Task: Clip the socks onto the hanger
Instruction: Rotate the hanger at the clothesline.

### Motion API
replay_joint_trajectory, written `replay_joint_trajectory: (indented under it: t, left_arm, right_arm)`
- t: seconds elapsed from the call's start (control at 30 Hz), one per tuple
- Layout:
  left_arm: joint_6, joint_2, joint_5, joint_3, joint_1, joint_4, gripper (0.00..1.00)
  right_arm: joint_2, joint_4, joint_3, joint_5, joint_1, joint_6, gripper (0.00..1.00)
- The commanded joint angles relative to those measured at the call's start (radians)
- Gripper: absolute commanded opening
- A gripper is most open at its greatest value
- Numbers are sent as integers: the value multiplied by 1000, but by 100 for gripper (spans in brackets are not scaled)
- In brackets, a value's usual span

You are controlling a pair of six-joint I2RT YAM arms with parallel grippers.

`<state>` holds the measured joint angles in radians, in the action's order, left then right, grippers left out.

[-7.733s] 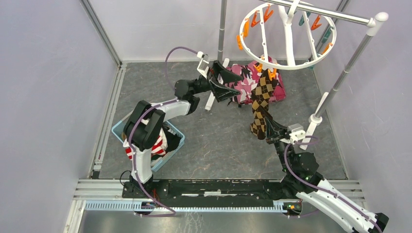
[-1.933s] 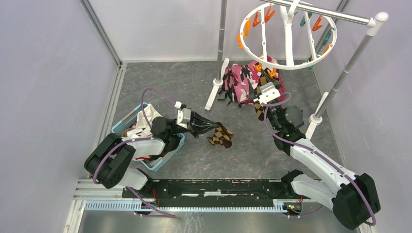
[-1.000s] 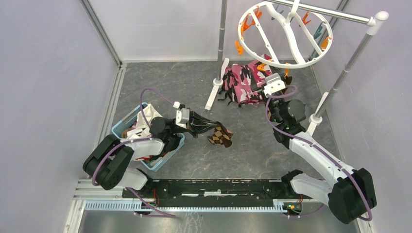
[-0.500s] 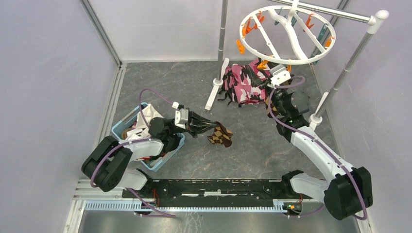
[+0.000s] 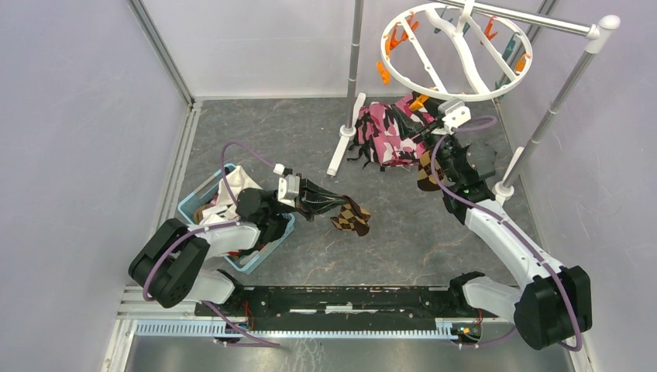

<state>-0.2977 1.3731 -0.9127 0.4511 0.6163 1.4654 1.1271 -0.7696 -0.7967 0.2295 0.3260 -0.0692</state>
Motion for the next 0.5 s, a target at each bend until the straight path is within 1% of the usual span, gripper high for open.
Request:
replay_joint_trajectory:
  t: [0.0, 0.23, 0.47]
  left_arm:
    - [33, -22, -11, 0, -4, 27, 2]
    - [30, -21, -12, 1, -4, 30, 3]
    - [27, -20, -16, 3, -4, 29, 3]
  right_arm:
    - [13, -70, -32, 14, -29, 132, 67]
    - [47, -135, -29, 62, -74, 261, 65]
    - [57, -149, -30, 98, -86, 275, 64]
